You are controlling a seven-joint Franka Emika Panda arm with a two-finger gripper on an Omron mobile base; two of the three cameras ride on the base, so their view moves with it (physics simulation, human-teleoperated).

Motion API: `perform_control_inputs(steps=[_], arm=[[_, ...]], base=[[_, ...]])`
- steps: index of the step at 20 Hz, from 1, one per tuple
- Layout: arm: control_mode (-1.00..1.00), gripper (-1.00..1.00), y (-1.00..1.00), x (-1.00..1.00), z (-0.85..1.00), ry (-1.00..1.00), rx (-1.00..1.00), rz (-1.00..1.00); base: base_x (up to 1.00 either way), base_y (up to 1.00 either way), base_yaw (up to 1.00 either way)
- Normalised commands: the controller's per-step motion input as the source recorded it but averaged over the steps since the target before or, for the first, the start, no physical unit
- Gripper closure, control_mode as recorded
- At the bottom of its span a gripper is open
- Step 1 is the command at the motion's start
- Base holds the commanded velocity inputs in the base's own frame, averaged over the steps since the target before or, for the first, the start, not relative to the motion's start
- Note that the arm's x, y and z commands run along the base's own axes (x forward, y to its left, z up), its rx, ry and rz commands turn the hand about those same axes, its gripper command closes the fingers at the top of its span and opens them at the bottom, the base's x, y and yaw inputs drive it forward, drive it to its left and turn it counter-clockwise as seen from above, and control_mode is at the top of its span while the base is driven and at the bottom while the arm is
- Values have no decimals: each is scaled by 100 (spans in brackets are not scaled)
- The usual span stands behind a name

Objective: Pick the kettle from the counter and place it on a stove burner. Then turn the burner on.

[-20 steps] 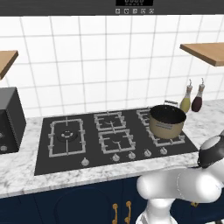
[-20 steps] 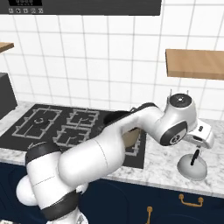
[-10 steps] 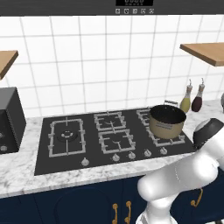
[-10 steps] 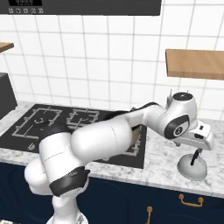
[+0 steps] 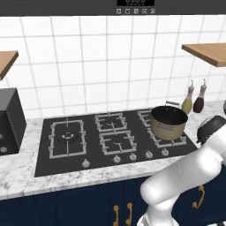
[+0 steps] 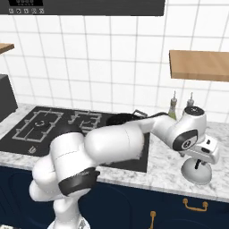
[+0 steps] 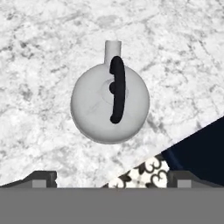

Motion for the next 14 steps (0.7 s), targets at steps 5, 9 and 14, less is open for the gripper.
perform_control_inputs(steps=[5,9,14], arm=[[-100,-100,-7,10,-14,0,5,0],[-100,-100,-18,24,-19,-2,0,0],[-100,-100,-7,25,-22,-1,0,0]], base=[[0,0,0],[0,0,0],[0,0,0]])
